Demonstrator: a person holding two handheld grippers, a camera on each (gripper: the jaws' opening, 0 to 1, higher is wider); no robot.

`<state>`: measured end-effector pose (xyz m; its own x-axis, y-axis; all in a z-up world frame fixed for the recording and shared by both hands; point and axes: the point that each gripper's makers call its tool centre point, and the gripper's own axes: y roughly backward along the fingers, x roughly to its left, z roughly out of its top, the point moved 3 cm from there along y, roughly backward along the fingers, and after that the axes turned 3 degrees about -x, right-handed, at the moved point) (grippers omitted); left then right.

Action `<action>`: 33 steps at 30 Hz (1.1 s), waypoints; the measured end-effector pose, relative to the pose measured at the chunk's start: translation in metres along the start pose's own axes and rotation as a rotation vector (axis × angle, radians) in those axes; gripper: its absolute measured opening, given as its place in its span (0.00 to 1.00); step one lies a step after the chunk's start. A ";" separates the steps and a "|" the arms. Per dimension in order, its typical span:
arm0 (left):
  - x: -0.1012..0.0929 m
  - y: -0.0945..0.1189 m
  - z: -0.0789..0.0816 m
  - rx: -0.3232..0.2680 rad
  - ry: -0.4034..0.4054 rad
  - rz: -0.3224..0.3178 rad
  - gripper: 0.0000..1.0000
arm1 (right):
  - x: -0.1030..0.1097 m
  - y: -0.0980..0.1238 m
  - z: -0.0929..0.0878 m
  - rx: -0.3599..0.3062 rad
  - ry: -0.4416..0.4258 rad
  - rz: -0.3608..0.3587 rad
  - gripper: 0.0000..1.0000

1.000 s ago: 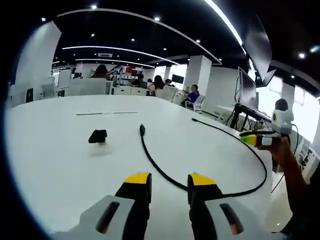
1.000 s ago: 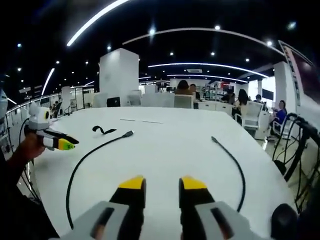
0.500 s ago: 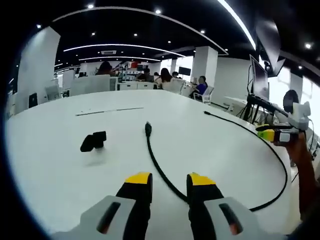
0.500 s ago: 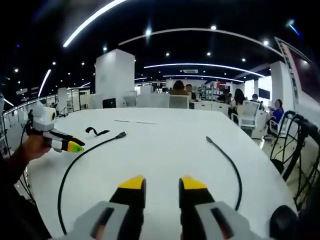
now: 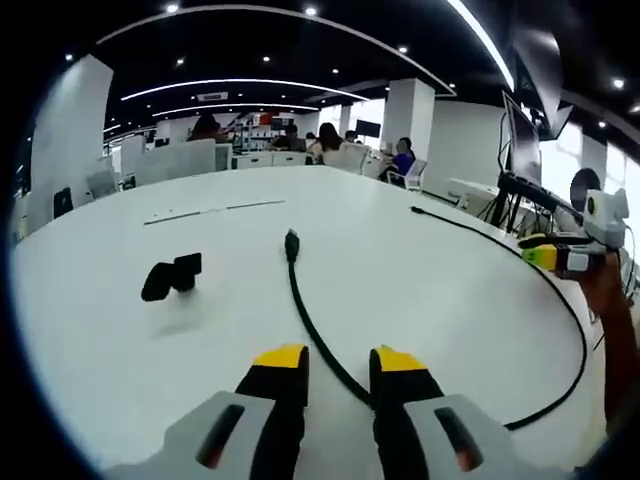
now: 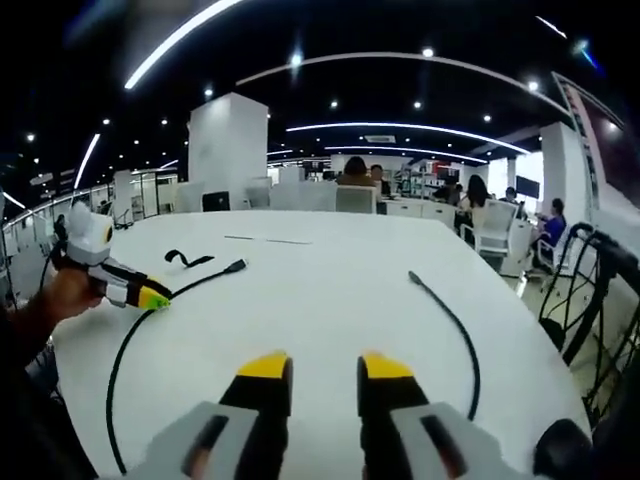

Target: Find the charging cable on the desk, coil it up and secure with Velcro.

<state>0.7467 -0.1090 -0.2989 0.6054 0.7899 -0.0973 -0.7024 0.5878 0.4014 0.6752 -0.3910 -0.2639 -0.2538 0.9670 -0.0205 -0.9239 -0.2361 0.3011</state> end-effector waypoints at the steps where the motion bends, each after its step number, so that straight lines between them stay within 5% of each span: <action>1: 0.000 0.000 0.000 0.000 0.000 0.000 0.23 | 0.000 0.000 0.000 0.000 0.000 -0.001 0.30; 10: 0.003 0.000 0.000 -0.020 -0.026 0.014 0.14 | -0.012 -0.007 0.010 0.011 -0.020 -0.049 0.30; 33: 0.003 -0.005 0.003 -0.052 -0.061 0.007 0.05 | -0.063 -0.027 -0.005 0.100 -0.046 -0.181 0.29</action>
<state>0.7531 -0.1103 -0.2982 0.6206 0.7831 -0.0386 -0.7244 0.5915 0.3540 0.7146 -0.4457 -0.2756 -0.0706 0.9967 -0.0401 -0.9198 -0.0494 0.3892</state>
